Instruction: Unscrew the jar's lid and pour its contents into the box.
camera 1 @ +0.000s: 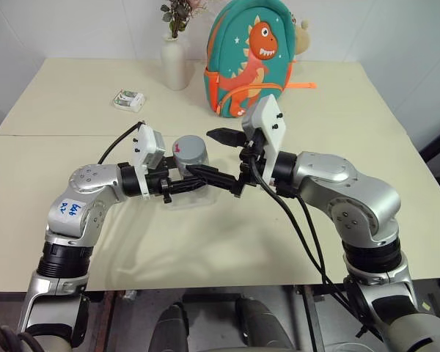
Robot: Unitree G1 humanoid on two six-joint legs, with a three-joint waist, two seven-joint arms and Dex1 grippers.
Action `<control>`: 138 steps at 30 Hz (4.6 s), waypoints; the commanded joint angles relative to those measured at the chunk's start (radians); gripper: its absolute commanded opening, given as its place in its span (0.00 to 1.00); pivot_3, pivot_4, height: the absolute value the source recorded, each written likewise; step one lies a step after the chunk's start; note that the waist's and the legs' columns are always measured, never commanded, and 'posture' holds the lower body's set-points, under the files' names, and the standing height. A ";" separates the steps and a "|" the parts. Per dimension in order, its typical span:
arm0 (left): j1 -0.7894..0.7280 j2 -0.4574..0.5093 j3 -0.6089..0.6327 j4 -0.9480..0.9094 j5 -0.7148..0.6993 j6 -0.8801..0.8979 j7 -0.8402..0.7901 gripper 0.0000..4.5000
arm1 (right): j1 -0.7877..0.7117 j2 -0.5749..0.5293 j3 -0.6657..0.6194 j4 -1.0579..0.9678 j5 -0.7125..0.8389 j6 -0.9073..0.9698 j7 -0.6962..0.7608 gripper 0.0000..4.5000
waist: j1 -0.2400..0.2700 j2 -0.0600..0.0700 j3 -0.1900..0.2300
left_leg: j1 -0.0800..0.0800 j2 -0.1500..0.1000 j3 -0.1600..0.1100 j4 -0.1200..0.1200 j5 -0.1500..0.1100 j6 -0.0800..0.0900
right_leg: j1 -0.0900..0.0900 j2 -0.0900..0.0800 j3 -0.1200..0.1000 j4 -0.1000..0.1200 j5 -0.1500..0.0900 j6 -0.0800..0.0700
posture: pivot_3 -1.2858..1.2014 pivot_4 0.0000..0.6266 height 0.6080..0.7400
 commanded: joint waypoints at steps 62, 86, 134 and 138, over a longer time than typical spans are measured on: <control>-0.112 0.000 -0.041 0.142 -0.012 -0.225 -0.420 0.46 | -0.092 -0.137 -0.043 0.172 0.080 -0.183 0.621 0.57 | 0.000 0.000 0.000 | -0.001 0.000 0.000 0.001 0.000 0.000 | 0.000 0.000 -0.001 -0.001 0.000 0.000 | 0.52 0.24 1.00; -0.106 -0.010 -0.053 0.134 0.063 -0.191 -0.288 0.46 | -0.142 0.005 0.035 0.169 -0.086 -0.154 0.329 0.99 | 0.002 0.000 0.000 | -0.001 0.000 0.000 0.001 0.000 0.000 | -0.001 0.000 0.000 0.000 0.000 0.000 | 0.52 0.24 1.00; -0.120 -0.022 -0.045 0.143 0.060 -0.185 -0.273 0.46 | -0.169 0.001 -0.002 0.214 -0.042 -0.105 0.329 0.99 | 0.000 0.001 0.000 | -0.001 0.000 0.000 0.001 0.000 0.000 | -0.001 0.001 0.000 0.001 0.000 0.000 | 0.52 0.24 1.00; -0.120 -0.027 -0.044 0.147 0.062 -0.190 -0.273 0.46 | -0.168 0.001 0.003 0.231 -0.069 -0.101 0.310 0.99 | 0.000 0.001 0.000 | -0.001 0.000 0.000 0.001 0.000 0.000 | -0.001 0.001 0.000 0.001 0.000 0.000 | 0.52 0.24 1.00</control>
